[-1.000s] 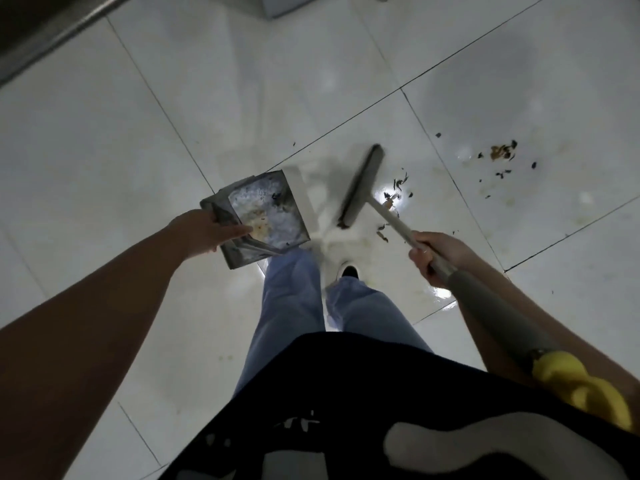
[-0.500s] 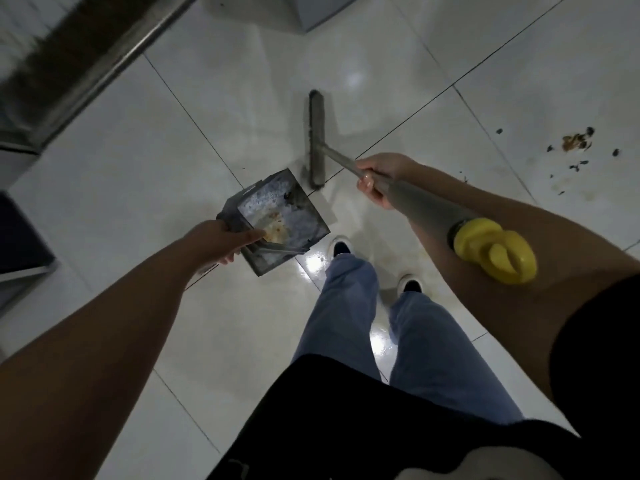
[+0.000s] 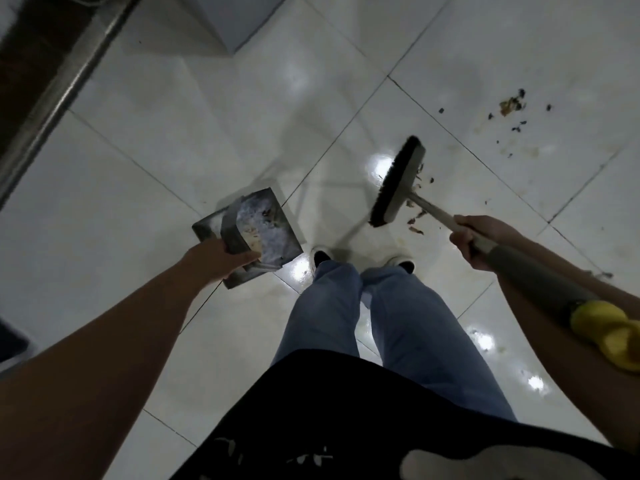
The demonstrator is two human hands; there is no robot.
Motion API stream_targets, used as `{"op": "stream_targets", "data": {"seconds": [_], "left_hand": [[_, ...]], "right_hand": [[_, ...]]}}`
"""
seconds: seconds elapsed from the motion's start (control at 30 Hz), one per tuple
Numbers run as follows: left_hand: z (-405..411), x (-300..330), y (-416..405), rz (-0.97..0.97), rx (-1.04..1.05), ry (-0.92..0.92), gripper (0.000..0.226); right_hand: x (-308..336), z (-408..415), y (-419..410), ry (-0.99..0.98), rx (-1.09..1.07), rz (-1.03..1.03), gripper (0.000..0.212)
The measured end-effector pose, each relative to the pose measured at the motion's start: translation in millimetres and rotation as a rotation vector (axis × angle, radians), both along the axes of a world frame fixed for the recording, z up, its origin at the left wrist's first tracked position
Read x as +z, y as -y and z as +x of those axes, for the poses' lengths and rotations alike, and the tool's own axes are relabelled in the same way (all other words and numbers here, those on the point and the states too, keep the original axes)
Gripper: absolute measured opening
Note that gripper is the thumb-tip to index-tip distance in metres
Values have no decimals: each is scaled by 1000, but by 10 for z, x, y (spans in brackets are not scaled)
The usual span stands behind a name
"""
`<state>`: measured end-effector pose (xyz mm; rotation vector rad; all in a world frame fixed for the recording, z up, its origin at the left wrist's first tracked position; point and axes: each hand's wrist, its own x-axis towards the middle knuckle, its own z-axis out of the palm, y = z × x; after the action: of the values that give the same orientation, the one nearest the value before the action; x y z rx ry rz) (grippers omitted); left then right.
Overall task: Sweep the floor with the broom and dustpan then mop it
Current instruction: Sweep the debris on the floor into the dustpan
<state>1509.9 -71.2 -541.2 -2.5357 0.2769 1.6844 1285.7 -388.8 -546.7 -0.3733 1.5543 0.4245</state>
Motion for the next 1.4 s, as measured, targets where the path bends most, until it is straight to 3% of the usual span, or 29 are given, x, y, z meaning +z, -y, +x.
{"op": "stream_targets", "data": {"seconds": [0.37, 0.5, 0.57, 0.73, 0.97, 1.13, 1.3, 1.4], "left_hand": [[-442, 32, 1445, -80, -354, 24, 59], [-638, 61, 1951, -101, -416, 35, 59], [-724, 48, 2143, -116, -425, 45, 57], [-760, 66, 2464, -63, -415, 80, 68], [-792, -8, 2655, 16, -490, 129, 66], [-796, -48, 2710, 72, -611, 172, 59], [-807, -41, 2925, 70, -604, 147, 52], [-890, -62, 3060, 23, -542, 106, 52]], "right_hand": [[53, -1177, 830, -89, -98, -67, 26], [41, -1354, 902, -207, 133, -275, 25], [23, -1317, 859, -158, 173, -344, 27], [111, -1067, 936, 107, -137, -121, 20], [-73, -654, 983, 255, -16, 38, 24], [-282, -862, 1140, 193, 49, -51, 26], [-226, -1562, 1482, 108, 99, -58, 19], [-127, -1965, 1641, 34, 38, -32, 26]]}}
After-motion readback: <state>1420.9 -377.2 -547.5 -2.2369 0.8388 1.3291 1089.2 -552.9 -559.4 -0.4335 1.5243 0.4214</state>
